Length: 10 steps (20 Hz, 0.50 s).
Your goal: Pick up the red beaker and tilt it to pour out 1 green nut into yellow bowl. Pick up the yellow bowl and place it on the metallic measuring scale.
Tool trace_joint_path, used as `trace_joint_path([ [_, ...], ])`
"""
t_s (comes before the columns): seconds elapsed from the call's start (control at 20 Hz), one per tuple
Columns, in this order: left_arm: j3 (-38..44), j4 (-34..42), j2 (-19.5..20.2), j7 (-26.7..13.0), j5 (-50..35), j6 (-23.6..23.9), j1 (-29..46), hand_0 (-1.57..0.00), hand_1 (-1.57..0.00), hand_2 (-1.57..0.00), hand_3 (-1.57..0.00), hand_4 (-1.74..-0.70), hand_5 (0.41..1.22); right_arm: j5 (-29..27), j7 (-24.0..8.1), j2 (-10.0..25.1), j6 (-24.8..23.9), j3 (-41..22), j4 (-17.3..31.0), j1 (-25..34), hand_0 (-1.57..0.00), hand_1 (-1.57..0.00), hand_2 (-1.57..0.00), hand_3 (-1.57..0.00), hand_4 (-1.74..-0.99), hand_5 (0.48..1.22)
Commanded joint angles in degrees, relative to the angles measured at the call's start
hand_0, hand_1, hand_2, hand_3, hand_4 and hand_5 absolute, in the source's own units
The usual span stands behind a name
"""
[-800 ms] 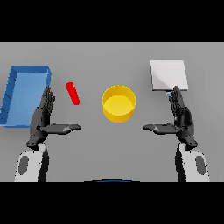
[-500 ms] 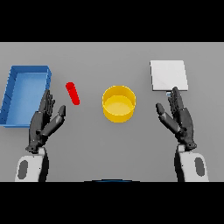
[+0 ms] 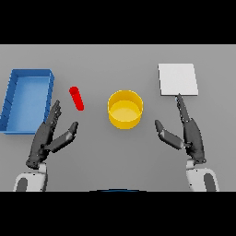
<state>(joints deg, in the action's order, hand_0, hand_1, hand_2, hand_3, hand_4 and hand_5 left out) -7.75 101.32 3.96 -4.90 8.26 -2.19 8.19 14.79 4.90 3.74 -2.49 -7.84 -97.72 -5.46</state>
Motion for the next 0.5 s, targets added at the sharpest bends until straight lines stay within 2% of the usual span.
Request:
trace_joint_path([
  [0.0, 0.49, -1.32, 0.06, 0.11, -0.15, 0.02, -1.41, 0.00, 0.00, 0.00, 0.00, -1.14, 0.648, -0.55, 0.83, 0.21, 0.57, 0.16, 0.58, 0.11, 0.00, 0.00, 0.00, 0.00, -1.163, 0.624],
  [0.15, 1.68, -7.85, -0.65, -0.66, -0.24, 0.29, -6.06, 0.00, 0.00, 0.00, 0.00, -1.16, 0.645, -2.36, 1.06, -0.27, 1.57, 0.38, 0.41, -0.06, 0.00, 0.00, 0.00, 0.00, -1.197, 0.627],
  [0.25, 3.12, -12.30, -0.31, 1.95, -0.66, 0.12, -8.93, 0.00, 0.00, 0.00, 0.00, -1.18, 0.650, -2.72, 1.44, -0.18, 1.73, 0.60, 0.49, 0.04, 0.00, 0.00, 0.00, 0.00, -1.215, 0.628],
  [0.3, 3.65, -14.09, -0.04, 1.07, -0.30, 0.49, -11.37, 0.00, 0.00, 0.00, 0.00, -1.18, 0.648, -3.06, 1.02, -0.30, 1.83, 0.73, 0.56, 0.20, 0.00, 0.00, 0.00, 0.00, -1.219, 0.626],
  [0.45, 4.96, -20.72, 0.34, 2.66, -0.34, 0.01, -16.31, 0.00, 0.00, 0.00, 0.00, -1.18, 0.637, -3.52, 1.04, -0.53, 1.99, 0.70, -0.29, -0.16, 0.00, 0.00, 0.00, 0.00, -1.229, 0.626],
])
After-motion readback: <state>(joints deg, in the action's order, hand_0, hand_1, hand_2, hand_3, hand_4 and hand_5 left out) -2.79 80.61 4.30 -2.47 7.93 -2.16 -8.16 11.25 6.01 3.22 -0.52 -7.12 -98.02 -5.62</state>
